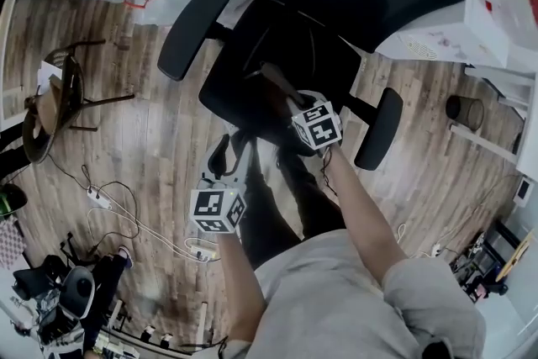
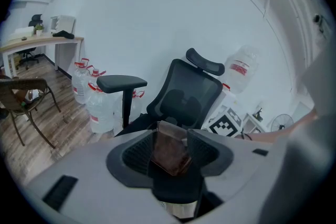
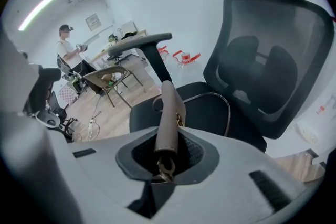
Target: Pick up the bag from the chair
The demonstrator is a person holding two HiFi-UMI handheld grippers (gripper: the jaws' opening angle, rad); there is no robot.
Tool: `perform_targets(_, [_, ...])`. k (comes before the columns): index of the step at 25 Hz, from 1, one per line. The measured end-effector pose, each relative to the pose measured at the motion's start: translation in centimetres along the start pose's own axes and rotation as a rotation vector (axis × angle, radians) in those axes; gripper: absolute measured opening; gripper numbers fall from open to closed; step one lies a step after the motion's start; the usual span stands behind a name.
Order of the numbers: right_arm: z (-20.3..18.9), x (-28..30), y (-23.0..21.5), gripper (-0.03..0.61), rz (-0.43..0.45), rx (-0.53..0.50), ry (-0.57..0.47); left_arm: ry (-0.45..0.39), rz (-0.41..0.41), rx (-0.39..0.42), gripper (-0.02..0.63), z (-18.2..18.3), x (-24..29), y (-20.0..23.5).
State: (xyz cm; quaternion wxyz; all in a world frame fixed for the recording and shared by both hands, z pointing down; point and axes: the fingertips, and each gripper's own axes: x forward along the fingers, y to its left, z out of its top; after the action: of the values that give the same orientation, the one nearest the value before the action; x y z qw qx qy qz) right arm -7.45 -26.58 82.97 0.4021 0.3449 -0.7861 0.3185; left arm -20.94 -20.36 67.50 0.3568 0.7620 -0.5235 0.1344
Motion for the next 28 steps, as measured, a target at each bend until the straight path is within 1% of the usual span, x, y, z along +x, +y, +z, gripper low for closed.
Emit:
perform_targets(4, [1.0,-2.7,0.1,0.056,0.025,-0.101,-0.032,-0.013,-0.010,-0.005,0.196,0.5,-0.1,-0.5])
perform_targets(7, [2.5,-4.8,-0.4,0.054,0.033,-0.130,-0.077,-0.029,-0.011,-0.001,0.196,1.4,-0.1,-0.8])
perform_targets(12, [5.4,-8.2,-1.5,0.054,0.035,-0.113,-0.185,-0.054,-0.004,0.004,0.196,2.6,-0.6,-1.3])
perform_targets(18, [9.0,-12.7,-2.2,0.052,-0.001,-0.078,-0.314,-0.089,0.002,-0.005,0.196,4.1,-1.6,-2.3])
perform_targets(24, [11.1,-17.5,-3.3,0.051,-0.013,-0.072,-0.398,-0.119,-0.010,0.001,0.196,6.2,-2.4,-4.5])
perform_targets(28, [11.8,-20.3,-4.1,0.049,-0.044,-0.050,-0.458,-0.123,-0.029,0.029,0.196,7.6,-3.1,-5.7])
